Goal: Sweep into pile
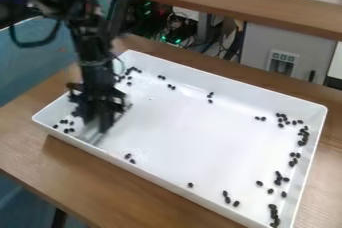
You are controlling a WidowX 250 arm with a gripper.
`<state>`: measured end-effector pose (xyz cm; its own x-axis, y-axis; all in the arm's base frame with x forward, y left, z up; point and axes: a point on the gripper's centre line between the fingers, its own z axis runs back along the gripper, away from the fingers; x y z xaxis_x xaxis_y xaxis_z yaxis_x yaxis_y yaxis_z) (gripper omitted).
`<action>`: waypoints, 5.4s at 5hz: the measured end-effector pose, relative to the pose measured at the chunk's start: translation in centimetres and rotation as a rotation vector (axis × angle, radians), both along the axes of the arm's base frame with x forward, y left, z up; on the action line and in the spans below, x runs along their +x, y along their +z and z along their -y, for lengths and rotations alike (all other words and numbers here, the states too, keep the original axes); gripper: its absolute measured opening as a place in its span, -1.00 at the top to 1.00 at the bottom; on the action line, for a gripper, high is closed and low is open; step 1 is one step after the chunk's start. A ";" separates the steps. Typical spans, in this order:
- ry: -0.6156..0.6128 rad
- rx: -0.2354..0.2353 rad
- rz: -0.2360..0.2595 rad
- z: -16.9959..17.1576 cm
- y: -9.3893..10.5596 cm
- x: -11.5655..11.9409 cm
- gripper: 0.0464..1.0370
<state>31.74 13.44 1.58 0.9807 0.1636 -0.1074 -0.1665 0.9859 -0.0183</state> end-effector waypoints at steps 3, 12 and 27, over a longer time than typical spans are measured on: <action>-0.132 -0.089 0.230 6.7 3.5 4.6 0.33; -0.502 -0.440 -0.068 30.0 0.5 12.3 0.33; -0.099 0.002 -0.081 13.1 2.0 5.7 -0.88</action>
